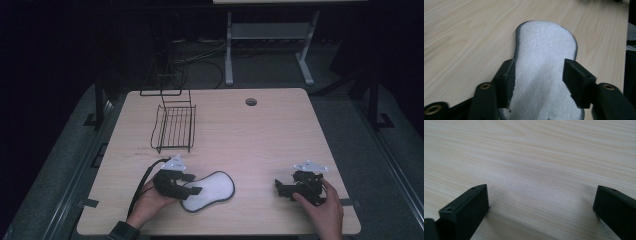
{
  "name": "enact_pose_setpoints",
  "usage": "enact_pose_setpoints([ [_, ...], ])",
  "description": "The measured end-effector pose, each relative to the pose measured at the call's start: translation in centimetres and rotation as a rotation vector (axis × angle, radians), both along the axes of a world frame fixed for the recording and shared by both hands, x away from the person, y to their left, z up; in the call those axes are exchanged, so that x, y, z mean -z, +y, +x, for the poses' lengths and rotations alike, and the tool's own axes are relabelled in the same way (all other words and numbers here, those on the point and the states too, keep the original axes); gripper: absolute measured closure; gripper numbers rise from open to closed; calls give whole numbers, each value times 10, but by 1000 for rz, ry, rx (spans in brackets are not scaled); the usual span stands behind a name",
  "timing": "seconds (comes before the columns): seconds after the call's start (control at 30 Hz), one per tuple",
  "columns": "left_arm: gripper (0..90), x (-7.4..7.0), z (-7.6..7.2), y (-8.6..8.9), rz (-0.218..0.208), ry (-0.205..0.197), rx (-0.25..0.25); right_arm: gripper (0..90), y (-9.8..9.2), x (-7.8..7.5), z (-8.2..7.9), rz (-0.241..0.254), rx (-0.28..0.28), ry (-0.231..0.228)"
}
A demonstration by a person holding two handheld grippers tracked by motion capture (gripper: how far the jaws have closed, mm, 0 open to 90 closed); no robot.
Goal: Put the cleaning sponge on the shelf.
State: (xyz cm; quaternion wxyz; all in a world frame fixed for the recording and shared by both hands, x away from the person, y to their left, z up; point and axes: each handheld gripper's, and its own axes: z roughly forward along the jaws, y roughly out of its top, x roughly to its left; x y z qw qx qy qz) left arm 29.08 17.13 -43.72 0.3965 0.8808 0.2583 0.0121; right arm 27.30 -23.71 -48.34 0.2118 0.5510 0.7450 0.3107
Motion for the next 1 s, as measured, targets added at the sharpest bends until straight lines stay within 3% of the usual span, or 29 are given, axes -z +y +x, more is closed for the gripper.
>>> enact_pose_setpoints([
  [0.23, 170, 3, 1, -19, 22, -39, 19, 0, 0, 0, 0, 0, 0, 0],
  [0.87, 128, 23, 6, -37, 113, -45, 66, 0, 0, 0, 0, 0, 1, 0],
  [1.0, 127, 25, 7, -38, 111, -40, 57, 0, 0, 0, 0, 0, 0, 0],
])
